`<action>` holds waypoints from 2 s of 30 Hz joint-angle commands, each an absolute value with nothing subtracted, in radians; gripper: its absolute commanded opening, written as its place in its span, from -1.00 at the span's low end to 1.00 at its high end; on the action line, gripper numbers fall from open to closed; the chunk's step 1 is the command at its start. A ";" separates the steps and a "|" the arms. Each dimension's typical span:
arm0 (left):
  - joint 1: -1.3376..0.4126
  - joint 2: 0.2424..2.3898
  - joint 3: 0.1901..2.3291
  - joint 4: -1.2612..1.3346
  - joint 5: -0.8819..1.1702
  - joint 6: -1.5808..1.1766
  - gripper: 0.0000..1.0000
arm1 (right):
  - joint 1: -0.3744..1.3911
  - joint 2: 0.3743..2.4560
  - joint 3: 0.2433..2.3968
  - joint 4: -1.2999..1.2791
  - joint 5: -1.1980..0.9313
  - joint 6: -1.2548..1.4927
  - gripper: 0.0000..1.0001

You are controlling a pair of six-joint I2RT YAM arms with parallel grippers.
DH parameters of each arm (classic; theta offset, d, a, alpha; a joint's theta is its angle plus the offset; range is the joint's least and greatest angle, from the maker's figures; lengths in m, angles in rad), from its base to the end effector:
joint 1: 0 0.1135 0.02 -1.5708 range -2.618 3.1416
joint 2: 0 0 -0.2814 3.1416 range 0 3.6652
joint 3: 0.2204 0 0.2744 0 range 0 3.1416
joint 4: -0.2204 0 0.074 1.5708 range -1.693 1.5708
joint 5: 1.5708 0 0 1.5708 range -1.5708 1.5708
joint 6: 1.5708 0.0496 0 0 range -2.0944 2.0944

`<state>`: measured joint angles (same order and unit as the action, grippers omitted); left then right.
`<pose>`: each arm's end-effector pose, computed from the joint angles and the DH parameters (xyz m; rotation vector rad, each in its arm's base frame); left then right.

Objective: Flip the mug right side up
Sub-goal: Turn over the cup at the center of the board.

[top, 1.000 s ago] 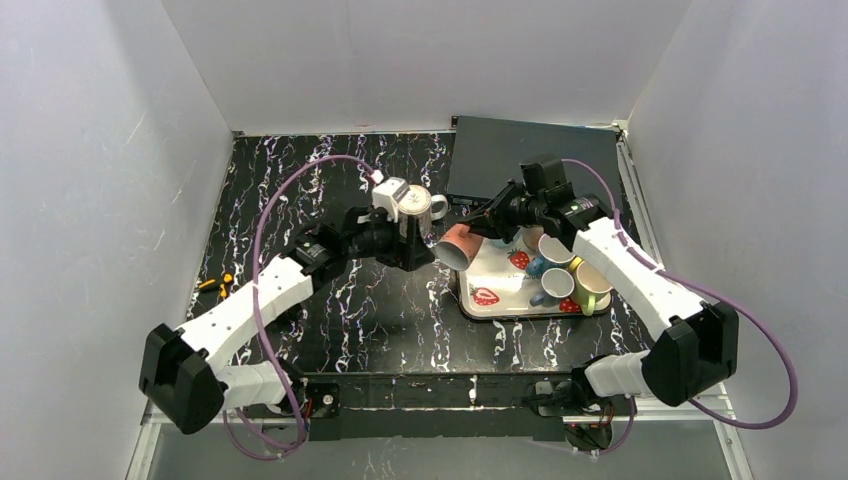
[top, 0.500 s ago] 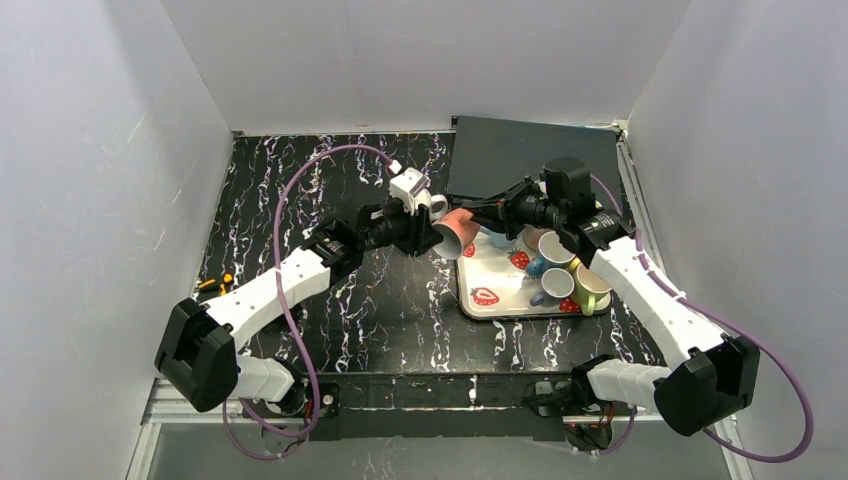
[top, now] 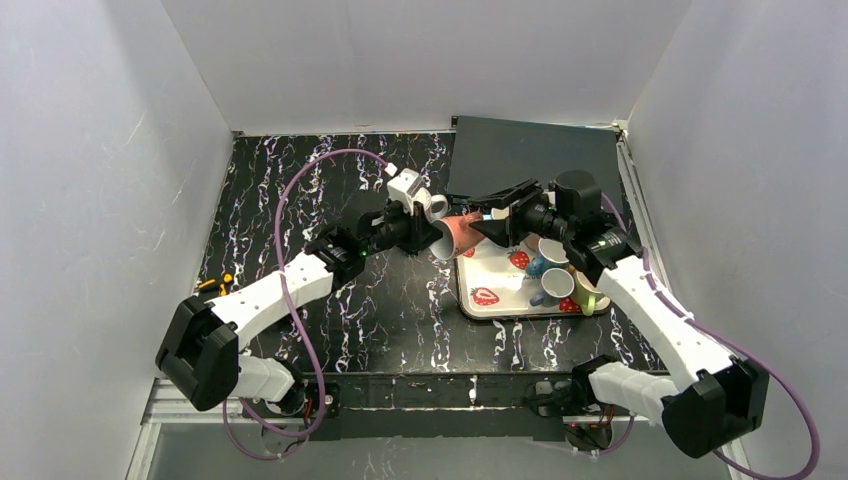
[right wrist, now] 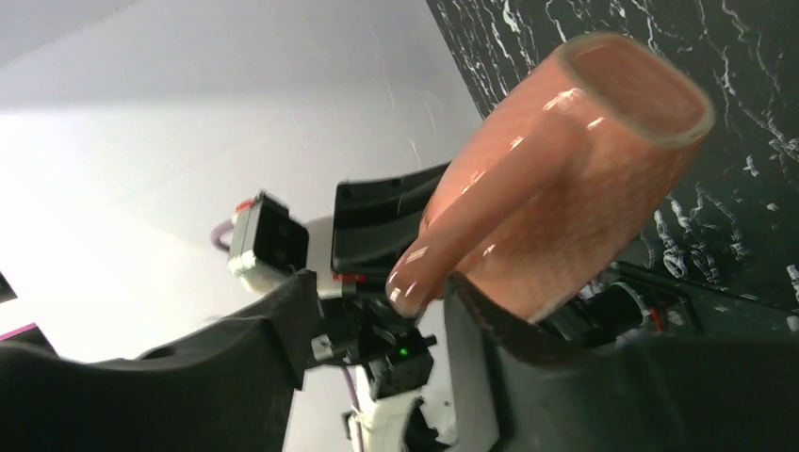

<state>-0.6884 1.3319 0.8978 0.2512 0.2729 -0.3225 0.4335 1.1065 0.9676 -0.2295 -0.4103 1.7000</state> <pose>0.2551 -0.2272 0.3066 0.5411 1.7699 -0.9617 0.2448 0.1351 0.3444 1.1245 2.1006 1.6537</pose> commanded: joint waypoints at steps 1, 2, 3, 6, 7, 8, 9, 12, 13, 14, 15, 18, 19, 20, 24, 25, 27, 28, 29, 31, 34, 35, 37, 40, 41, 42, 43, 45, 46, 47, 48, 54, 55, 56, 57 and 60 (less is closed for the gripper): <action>-0.682 1.276 0.951 0.212 0.205 -0.316 -1.00 | 0.432 1.026 0.979 -0.245 -0.338 1.562 0.36; -0.684 1.278 0.978 0.163 0.189 -0.300 -1.00 | 0.427 1.021 0.990 -0.303 -0.309 1.516 0.45; -0.684 1.282 1.003 0.114 0.181 -0.286 -1.00 | 0.420 1.017 1.000 -0.347 -0.276 1.461 0.50; -0.683 1.316 1.101 -0.086 0.191 -0.212 -1.00 | 0.405 1.006 1.038 -0.461 -0.177 1.308 0.54; -0.684 1.335 1.149 -0.148 0.209 -0.162 -1.00 | 0.402 1.000 1.054 -0.486 -0.138 1.242 0.55; -0.684 1.353 1.182 -0.206 0.229 -0.135 -1.00 | 0.401 0.996 1.074 -0.511 -0.096 1.172 0.55; -0.684 1.366 1.202 -0.248 0.244 -0.114 -1.00 | 0.401 0.990 1.096 -0.518 -0.062 1.098 0.55; -0.683 1.380 1.227 -0.305 0.272 -0.075 -1.00 | 0.400 0.974 1.137 -0.452 -0.093 0.765 0.50; -0.684 1.386 1.238 -0.325 0.275 -0.064 -1.00 | 0.401 0.967 1.142 -0.430 -0.140 0.646 0.47; -0.684 1.393 1.251 -0.350 0.277 -0.049 -1.00 | 0.401 0.959 1.143 -0.414 -0.182 0.542 0.47; -0.684 1.400 1.263 -0.371 0.277 -0.035 -1.00 | 0.401 0.952 1.145 -0.408 -0.219 0.451 0.47; -0.686 1.415 1.290 -0.428 0.285 0.024 -1.00 | 0.403 0.954 1.172 -0.411 -0.328 0.244 0.50; -0.688 1.418 1.299 -0.444 0.291 0.049 -1.00 | 0.406 0.964 1.181 -0.411 -0.348 0.217 0.51; -0.691 1.422 1.306 -0.459 0.301 0.072 -1.00 | 0.410 0.980 1.193 -0.411 -0.370 0.190 0.51; -0.698 1.429 1.325 -0.478 0.363 0.136 -1.00 | 0.478 1.058 1.231 -0.442 -0.411 0.102 0.48; -0.698 1.433 1.332 -0.482 0.378 0.147 -1.00 | 0.512 1.071 1.238 -0.467 -0.406 0.059 0.47; -0.699 1.441 1.340 -0.489 0.399 0.164 -1.00 | 0.586 1.087 1.241 -0.522 -0.385 -0.047 0.47; -0.699 1.446 1.348 -0.498 0.405 0.176 -1.00 | 0.633 1.093 1.240 -0.550 -0.365 -0.103 0.47; -0.699 1.454 1.355 -0.509 0.415 0.186 -1.00 | 0.684 1.103 1.239 -0.575 -0.337 -0.160 0.48; -0.699 1.463 1.365 -0.531 0.428 0.211 -1.00 | 0.792 1.122 1.233 -0.614 -0.292 -0.244 0.47; -0.699 1.463 1.367 -0.557 0.430 0.239 -1.00 | 0.896 1.134 1.218 -0.605 -0.216 -0.312 0.40; -0.699 1.461 1.366 -0.562 0.428 0.248 -1.00 | 0.902 1.131 1.213 -0.593 -0.203 -0.318 0.39; -0.699 1.455 1.359 -0.574 0.431 0.263 -1.00 | 0.903 1.130 1.214 -0.588 -0.198 -0.337 0.37; -0.699 1.449 1.354 -0.583 0.466 0.280 -1.00 | 0.905 1.150 1.230 -0.638 -0.212 -0.372 0.34; -0.699 1.447 1.354 -0.587 0.480 0.284 -1.00 | 0.907 1.159 1.236 -0.658 -0.214 -0.383 0.33; -0.699 1.446 1.354 -0.588 0.492 0.286 -1.00 | 0.912 1.168 1.241 -0.677 -0.215 -0.395 0.32; -0.699 1.444 1.353 -0.588 0.503 0.289 -1.00 | 0.917 1.176 1.248 -0.695 -0.210 -0.405 0.31; -0.699 1.441 1.352 -0.589 0.520 0.293 -1.00 | 0.927 1.188 1.252 -0.712 -0.186 -0.417 0.26; -0.699 1.442 1.351 -0.588 0.523 0.294 -1.00 | 0.928 1.191 1.252 -0.713 -0.176 -0.419 0.16; -0.699 1.442 1.352 -0.588 0.523 0.296 -1.00 | 0.929 1.195 1.252 -0.713 -0.170 -0.419 0.07; -0.699 1.442 1.351 -0.588 0.524 0.296 -1.00 | 0.930 1.199 1.252 -0.713 -0.165 -0.419 0.04; -0.699 1.431 1.344 -0.589 0.539 0.299 -1.00 | 0.944 1.218 1.243 -0.706 -0.123 -0.425 -0.38; -0.699 1.428 1.345 -0.589 0.539 0.297 -1.00 | 0.946 1.215 1.240 -0.696 -0.114 -0.425 -0.54; -0.699 1.425 1.344 -0.587 0.532 0.287 -1.00 | 0.946 1.209 1.235 -0.683 -0.103 -0.423 -0.73; -0.699 1.419 1.344 -0.577 0.510 0.262 -1.00 | 0.946 1.202 1.230 -0.665 -0.086 -0.416 -0.95; -0.699 1.399 1.332 -0.541 0.463 0.186 -0.64 | 0.946 1.166 1.196 -0.609 -0.040 -0.401 -0.97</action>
<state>-0.6960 1.4796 1.3228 -0.5930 0.4561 0.2794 0.9405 1.2167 1.2037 -0.7017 -0.1181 -0.4000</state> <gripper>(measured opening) 0.106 0.132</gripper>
